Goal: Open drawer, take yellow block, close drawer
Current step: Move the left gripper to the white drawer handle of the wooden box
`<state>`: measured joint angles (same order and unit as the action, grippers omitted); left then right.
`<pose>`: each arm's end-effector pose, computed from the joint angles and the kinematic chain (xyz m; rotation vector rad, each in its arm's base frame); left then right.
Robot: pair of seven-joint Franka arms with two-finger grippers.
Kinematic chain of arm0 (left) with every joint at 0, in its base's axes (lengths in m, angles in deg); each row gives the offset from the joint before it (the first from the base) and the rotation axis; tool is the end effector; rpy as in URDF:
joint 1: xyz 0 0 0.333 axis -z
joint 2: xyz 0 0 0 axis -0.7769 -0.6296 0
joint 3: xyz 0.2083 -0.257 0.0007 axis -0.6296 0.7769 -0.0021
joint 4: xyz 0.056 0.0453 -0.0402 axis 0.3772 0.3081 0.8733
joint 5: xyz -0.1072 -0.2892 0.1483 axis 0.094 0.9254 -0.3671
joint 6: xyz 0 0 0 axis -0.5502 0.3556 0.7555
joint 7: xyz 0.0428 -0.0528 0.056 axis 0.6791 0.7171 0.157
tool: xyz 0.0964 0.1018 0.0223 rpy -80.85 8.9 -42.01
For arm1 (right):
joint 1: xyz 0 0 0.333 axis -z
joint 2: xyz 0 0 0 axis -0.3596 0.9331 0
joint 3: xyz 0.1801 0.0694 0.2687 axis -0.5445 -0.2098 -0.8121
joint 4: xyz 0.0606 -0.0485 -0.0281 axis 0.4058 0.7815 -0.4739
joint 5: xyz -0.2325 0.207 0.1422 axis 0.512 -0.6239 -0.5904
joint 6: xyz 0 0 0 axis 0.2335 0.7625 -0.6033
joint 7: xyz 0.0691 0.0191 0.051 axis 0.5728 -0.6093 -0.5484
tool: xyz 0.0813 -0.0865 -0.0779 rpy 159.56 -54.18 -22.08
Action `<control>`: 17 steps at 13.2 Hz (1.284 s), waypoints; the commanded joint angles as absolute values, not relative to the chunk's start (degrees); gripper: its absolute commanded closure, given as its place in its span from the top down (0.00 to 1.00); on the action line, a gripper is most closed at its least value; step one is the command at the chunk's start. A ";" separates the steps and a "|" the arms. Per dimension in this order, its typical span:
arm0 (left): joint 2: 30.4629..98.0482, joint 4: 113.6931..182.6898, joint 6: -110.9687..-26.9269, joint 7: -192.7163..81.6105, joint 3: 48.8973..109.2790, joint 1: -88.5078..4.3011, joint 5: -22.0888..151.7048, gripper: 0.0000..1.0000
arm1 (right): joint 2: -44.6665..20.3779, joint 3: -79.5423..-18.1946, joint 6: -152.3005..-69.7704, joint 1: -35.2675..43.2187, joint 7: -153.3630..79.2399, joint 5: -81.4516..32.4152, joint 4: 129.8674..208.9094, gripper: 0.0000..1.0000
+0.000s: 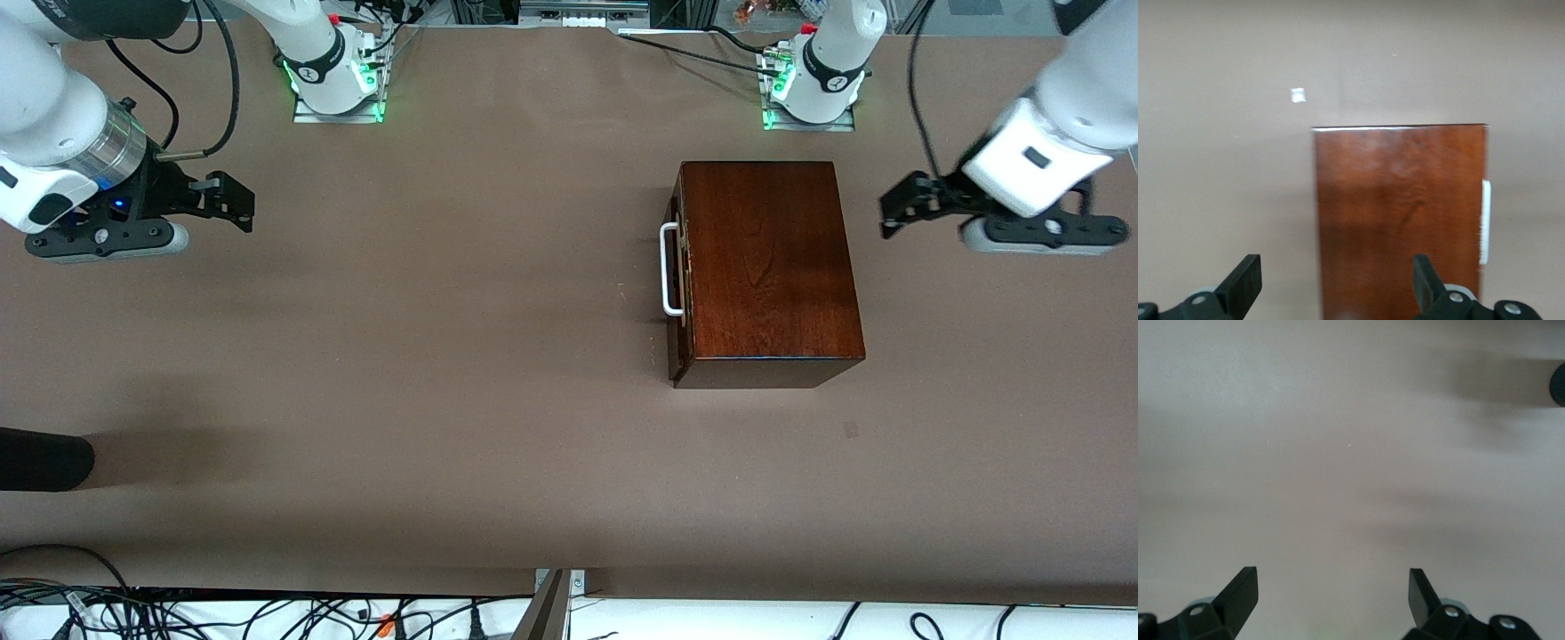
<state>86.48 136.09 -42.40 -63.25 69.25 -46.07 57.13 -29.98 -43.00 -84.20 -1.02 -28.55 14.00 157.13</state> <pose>0.5077 -0.1210 0.5936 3.1126 0.0235 -0.0236 0.5187 0.1000 0.5773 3.0796 0.1973 -0.0868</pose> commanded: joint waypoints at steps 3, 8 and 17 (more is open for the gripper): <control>84.17 134.79 -42.49 -80.96 85.07 -44.57 54.79 1.00 | -29.98 -42.89 -83.22 -1.16 -28.43 14.52 156.15 1.00; 75.22 132.86 -42.49 -99.79 89.24 -30.08 44.42 1.00 | -29.98 -42.89 -83.22 -1.25 -28.43 14.61 156.15 1.00; 63.78 135.67 -46.35 -103.07 88.71 -27.60 34.38 1.00 | -29.98 -42.89 -83.30 -1.16 -28.43 14.61 156.15 1.00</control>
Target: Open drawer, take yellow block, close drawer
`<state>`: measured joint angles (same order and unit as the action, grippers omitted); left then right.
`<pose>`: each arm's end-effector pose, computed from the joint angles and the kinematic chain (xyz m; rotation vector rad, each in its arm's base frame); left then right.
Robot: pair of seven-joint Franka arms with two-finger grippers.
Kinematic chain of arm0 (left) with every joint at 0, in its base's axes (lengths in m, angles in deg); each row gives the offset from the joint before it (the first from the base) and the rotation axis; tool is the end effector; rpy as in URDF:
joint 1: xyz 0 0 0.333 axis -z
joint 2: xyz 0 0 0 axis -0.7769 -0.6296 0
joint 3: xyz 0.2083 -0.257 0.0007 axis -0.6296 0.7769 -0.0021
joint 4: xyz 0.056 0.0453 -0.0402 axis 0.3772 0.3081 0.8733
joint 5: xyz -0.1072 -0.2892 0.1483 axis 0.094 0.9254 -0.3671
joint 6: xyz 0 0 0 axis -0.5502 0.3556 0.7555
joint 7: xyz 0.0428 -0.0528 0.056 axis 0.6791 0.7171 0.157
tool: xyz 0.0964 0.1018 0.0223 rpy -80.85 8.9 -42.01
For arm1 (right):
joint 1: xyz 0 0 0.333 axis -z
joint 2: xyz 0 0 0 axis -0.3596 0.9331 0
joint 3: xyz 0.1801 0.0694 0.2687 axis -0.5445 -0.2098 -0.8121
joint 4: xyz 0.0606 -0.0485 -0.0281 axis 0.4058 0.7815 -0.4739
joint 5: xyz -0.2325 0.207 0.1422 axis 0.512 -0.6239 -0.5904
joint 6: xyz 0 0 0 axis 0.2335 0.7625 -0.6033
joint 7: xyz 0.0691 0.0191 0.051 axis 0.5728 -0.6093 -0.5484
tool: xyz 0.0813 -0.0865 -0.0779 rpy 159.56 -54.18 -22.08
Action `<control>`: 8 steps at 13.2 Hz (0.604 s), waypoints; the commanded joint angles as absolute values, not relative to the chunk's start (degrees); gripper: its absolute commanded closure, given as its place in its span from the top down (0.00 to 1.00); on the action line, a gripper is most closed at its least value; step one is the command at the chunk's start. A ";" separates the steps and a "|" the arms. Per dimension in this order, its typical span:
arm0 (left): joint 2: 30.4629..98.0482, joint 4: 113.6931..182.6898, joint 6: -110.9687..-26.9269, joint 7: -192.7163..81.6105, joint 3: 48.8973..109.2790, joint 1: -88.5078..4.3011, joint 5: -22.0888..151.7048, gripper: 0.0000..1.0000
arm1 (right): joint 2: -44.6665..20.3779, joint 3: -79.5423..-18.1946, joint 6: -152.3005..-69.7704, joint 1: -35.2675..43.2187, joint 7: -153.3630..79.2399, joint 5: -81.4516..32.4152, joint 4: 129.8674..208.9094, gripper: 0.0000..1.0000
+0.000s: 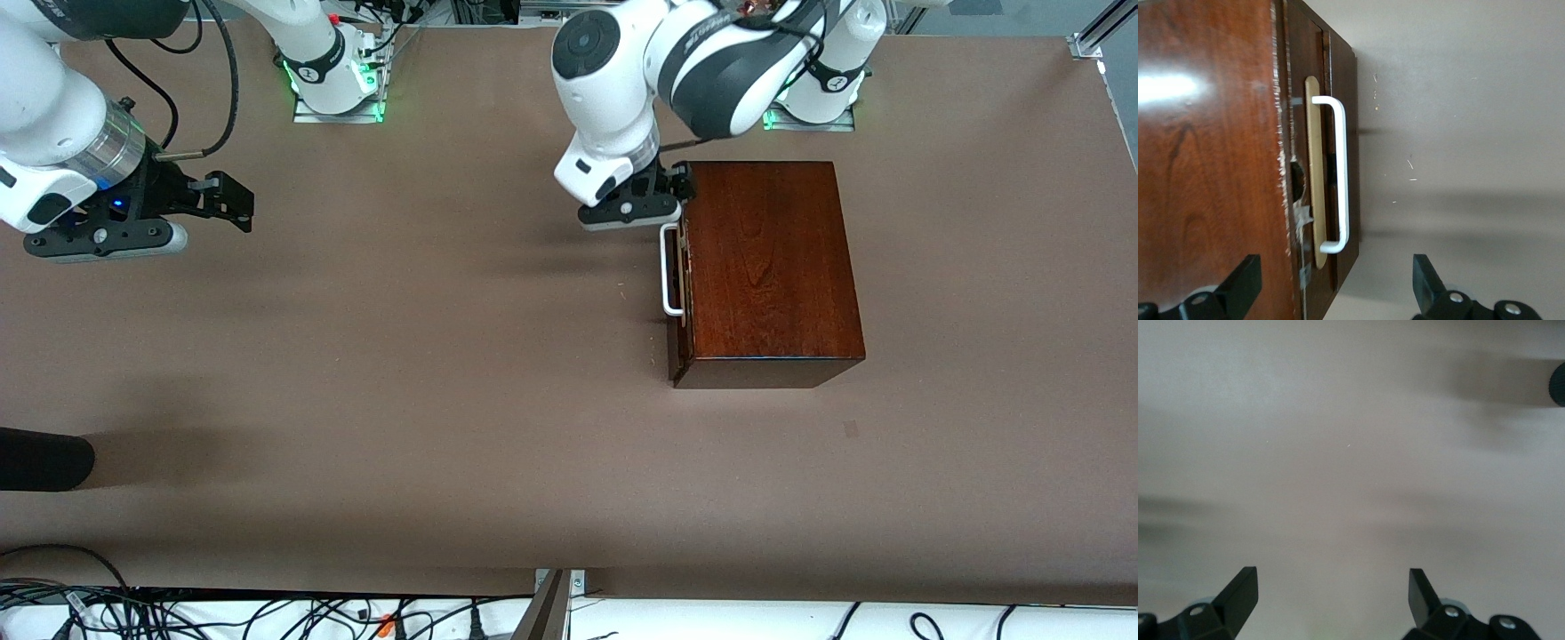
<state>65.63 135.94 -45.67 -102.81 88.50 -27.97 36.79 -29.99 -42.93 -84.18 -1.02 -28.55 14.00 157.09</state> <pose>0.4363 -0.4013 0.4159 -2.8542 0.0011 0.0809 0.5188 0.0994 0.5777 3.0798 0.1954 -0.0860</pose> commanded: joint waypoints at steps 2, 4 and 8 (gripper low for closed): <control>62.02 135.84 -48.10 -102.98 88.71 -27.60 33.67 1.00 | -29.98 -42.89 -83.48 -1.16 -28.43 14.61 156.15 1.00; 59.30 136.11 -49.43 -103.07 88.71 -26.99 30.88 1.00 | -29.98 -42.89 -83.57 -1.25 -28.42 14.53 156.15 1.00; 55.61 136.28 -50.74 -103.07 88.62 -26.81 28.22 1.00 | -29.98 -42.89 -83.66 -1.16 -28.43 14.52 156.15 1.00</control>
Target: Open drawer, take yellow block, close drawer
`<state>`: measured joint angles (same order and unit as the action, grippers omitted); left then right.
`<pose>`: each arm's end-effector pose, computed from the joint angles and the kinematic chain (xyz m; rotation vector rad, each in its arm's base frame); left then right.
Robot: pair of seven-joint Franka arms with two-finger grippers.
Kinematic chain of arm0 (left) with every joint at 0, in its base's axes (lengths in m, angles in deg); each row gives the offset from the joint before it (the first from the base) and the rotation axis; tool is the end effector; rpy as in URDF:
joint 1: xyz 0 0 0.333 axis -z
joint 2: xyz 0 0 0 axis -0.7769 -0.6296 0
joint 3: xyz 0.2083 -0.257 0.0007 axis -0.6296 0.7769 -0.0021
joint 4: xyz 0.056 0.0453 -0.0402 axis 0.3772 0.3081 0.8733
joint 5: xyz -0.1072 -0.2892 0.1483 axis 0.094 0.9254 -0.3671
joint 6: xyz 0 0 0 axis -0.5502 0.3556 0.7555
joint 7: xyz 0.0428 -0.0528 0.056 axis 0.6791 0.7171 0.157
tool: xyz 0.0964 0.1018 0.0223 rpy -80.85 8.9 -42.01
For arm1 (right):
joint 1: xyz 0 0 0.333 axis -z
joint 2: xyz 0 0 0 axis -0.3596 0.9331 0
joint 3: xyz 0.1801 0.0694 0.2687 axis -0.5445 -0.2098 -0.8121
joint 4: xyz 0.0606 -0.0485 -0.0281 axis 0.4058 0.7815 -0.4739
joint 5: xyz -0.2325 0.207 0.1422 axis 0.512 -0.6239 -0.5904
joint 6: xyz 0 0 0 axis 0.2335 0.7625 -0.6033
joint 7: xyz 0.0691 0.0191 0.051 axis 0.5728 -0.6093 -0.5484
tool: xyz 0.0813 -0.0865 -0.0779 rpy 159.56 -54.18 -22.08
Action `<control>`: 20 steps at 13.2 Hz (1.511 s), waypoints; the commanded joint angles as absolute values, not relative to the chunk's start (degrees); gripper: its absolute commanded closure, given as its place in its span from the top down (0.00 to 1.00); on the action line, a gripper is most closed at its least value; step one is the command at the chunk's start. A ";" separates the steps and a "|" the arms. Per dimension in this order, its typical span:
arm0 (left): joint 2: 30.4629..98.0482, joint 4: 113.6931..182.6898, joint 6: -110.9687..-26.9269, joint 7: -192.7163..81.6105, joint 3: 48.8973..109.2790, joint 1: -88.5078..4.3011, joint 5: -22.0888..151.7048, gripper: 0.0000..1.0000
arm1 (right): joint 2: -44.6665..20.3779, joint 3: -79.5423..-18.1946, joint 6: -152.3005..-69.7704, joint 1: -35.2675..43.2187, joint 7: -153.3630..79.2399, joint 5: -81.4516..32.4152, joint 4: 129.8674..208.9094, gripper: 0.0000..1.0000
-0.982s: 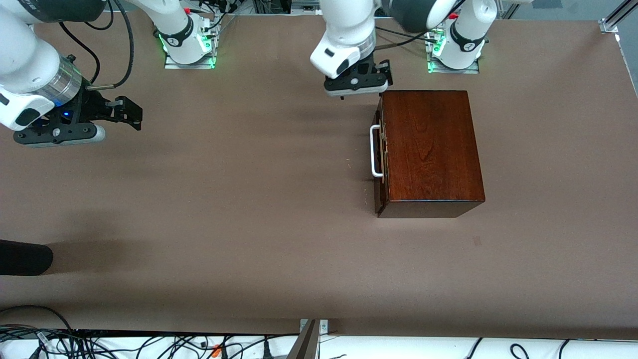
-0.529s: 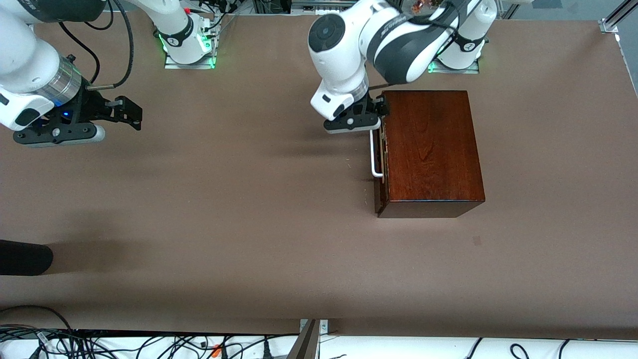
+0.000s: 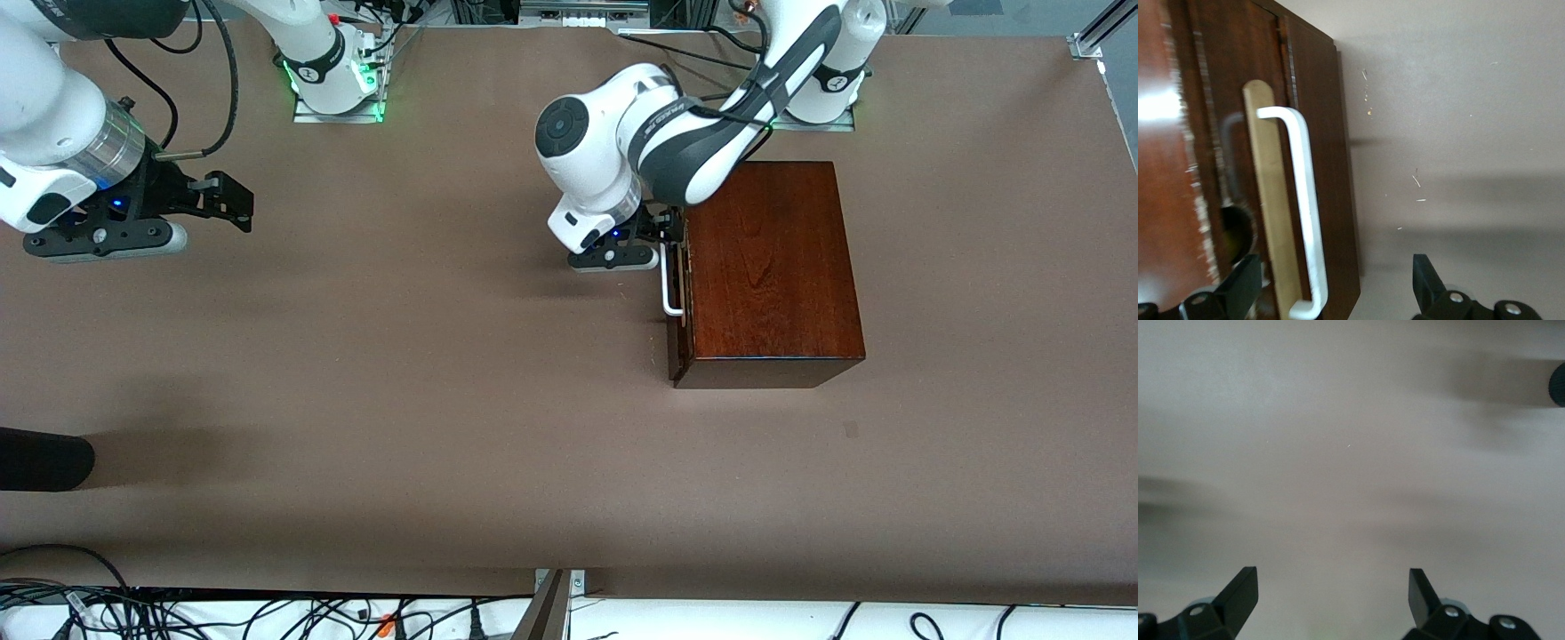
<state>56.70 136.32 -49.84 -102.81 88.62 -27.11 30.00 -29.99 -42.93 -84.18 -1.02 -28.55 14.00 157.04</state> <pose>0.4530 -0.4122 0.3298 -2.7799 0.1057 0.0926 0.5188 0.0994 0.5781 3.0800 0.1954 -0.0847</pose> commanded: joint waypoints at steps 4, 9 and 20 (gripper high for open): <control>53.49 136.19 -51.54 -103.07 88.62 -26.98 26.55 1.00 | -29.98 -42.89 -83.66 -1.25 -28.25 14.61 156.15 1.00; 52.44 136.19 -51.63 -103.24 88.45 -27.07 26.55 1.00 | -29.98 -42.89 -83.48 -1.16 -28.42 14.70 156.15 1.00; 50.86 135.14 -55.84 -105.00 88.45 -26.72 27.87 1.00 | -29.98 -42.72 -83.39 -1.16 -28.25 14.52 156.15 1.00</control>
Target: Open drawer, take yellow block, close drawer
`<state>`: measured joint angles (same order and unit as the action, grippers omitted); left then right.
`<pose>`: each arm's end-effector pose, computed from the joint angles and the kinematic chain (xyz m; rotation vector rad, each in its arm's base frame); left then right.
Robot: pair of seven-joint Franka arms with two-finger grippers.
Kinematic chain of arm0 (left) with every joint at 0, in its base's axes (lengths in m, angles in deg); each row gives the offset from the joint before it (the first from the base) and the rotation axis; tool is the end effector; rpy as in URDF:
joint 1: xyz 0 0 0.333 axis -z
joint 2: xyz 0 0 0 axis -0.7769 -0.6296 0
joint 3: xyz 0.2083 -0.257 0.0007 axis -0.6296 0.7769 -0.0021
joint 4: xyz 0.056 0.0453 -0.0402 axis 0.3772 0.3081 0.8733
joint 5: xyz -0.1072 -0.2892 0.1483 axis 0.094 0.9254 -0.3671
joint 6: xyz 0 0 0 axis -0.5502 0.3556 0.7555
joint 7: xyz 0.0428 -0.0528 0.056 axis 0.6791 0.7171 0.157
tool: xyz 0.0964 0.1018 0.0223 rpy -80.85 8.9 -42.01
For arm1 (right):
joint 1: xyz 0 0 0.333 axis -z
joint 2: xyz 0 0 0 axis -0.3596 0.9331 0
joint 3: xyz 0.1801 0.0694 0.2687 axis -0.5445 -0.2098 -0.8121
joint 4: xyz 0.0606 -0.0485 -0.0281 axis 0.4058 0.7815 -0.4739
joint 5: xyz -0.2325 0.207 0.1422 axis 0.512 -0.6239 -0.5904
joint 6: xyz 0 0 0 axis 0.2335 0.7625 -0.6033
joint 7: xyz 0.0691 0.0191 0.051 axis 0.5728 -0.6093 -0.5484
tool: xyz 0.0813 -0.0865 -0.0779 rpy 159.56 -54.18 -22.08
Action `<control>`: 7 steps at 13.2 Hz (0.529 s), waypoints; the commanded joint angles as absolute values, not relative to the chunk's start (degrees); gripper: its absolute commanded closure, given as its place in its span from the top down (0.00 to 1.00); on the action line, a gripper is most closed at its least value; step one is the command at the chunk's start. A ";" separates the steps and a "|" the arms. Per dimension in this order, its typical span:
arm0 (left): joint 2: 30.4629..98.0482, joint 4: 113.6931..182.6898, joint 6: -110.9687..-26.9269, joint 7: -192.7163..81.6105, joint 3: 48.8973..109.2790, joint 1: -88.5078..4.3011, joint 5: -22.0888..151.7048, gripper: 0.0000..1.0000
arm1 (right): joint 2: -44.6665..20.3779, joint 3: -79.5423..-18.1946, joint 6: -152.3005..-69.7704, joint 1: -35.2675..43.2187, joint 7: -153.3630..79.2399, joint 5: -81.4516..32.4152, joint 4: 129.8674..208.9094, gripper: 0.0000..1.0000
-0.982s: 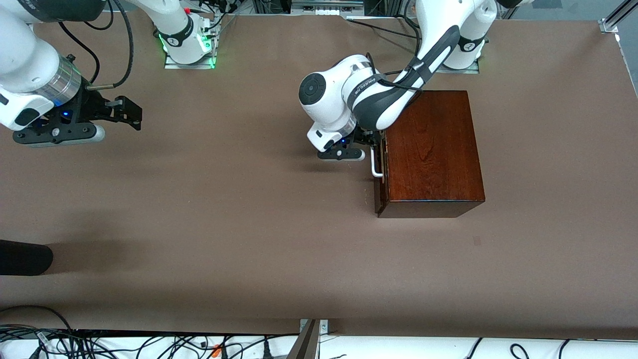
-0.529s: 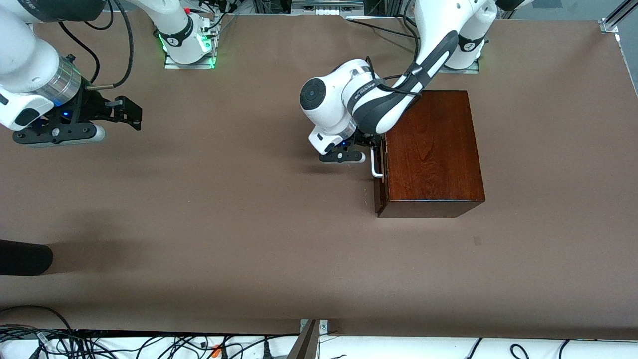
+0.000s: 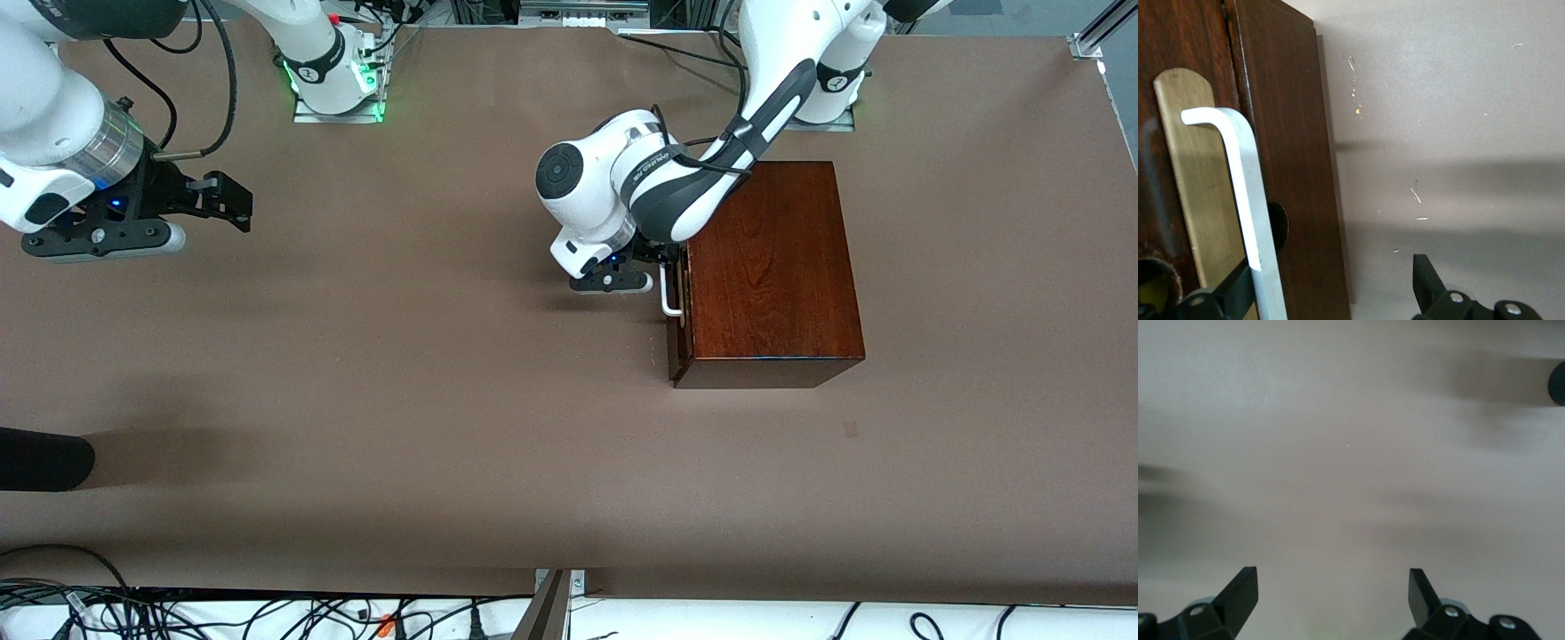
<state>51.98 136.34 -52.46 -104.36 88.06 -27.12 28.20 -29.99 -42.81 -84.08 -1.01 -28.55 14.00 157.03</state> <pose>0.4612 -0.4121 0.2824 -2.7636 0.0925 0.1212 0.5188 0.0983 0.5780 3.0798 0.1918 -0.0871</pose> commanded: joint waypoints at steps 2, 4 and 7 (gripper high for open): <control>50.33 134.53 -56.02 -105.00 88.54 -26.63 27.87 1.00 | -29.98 -42.72 -83.22 -1.16 -28.25 14.52 156.15 1.00; 48.58 131.29 -56.02 -105.88 88.54 -25.32 28.04 1.00 | -29.90 -42.72 -83.13 -1.16 -28.25 14.52 156.15 1.00; 46.46 127.24 -55.94 -106.14 88.54 -23.82 29.00 1.00 | -29.98 -42.72 -83.13 -1.16 -28.25 14.52 156.15 1.00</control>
<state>50.66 134.11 -53.41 -106.15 88.18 -26.00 28.33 -29.99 -42.81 -84.08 -1.01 -28.55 14.00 157.03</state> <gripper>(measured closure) 0.000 0.000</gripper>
